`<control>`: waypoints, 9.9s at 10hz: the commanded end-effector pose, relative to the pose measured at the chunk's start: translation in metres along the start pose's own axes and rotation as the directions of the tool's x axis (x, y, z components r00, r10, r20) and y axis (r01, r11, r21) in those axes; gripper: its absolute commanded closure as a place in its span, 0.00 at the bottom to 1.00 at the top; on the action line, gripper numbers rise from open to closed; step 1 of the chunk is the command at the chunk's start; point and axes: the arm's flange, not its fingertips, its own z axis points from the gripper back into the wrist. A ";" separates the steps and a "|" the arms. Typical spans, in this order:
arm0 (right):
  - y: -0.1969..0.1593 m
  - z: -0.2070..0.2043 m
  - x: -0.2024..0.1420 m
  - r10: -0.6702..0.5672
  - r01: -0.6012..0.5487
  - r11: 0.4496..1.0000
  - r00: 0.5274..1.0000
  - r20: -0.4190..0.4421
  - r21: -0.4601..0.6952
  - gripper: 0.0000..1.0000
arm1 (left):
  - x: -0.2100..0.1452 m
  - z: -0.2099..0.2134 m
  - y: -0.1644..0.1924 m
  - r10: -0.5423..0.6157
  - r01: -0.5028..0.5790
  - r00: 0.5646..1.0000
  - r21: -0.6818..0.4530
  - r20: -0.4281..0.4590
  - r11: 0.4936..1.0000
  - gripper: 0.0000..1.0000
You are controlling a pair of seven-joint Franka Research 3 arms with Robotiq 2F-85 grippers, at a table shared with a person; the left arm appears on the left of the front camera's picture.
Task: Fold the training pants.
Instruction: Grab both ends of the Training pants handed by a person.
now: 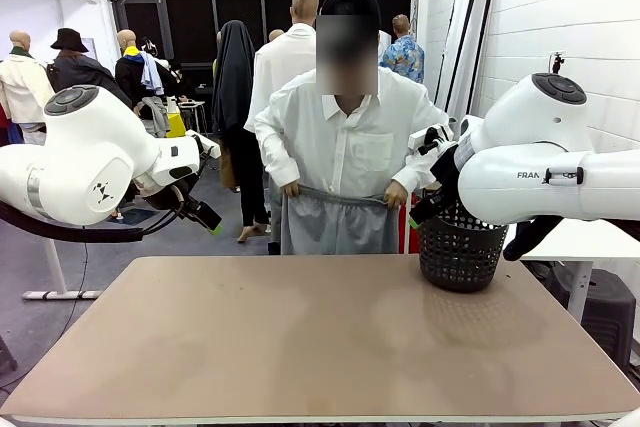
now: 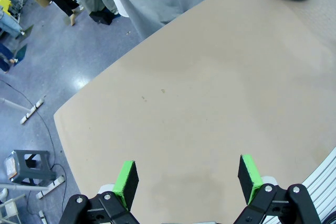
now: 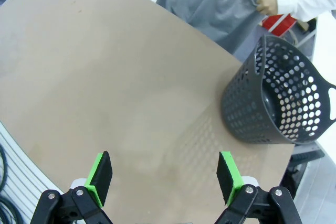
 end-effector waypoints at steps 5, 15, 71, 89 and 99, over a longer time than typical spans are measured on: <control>0.001 -0.001 0.001 0.002 -0.002 1.000 1.000 0.007 0.004 0.00 | 0.001 0.001 0.001 0.001 -0.001 1.000 0.001 0.010 1.000 0.00; 0.001 -0.001 0.001 0.002 -0.002 1.000 1.000 0.007 0.004 0.00 | 0.001 0.001 0.001 0.001 -0.001 1.000 0.001 0.010 1.000 0.00; 0.001 -0.001 0.001 0.002 -0.002 1.000 1.000 0.007 0.004 0.00 | 0.001 0.001 0.001 0.001 -0.001 1.000 0.001 0.010 1.000 0.00; 0.001 -0.001 0.001 0.002 -0.002 1.000 1.000 0.007 0.004 0.00 | 0.001 0.001 0.001 0.001 -0.001 1.000 0.001 0.010 1.000 0.00; 0.001 -0.001 0.001 0.002 -0.002 1.000 1.000 0.007 0.004 0.00 | 0.001 0.001 0.001 0.001 -0.001 1.000 0.001 0.010 1.000 0.00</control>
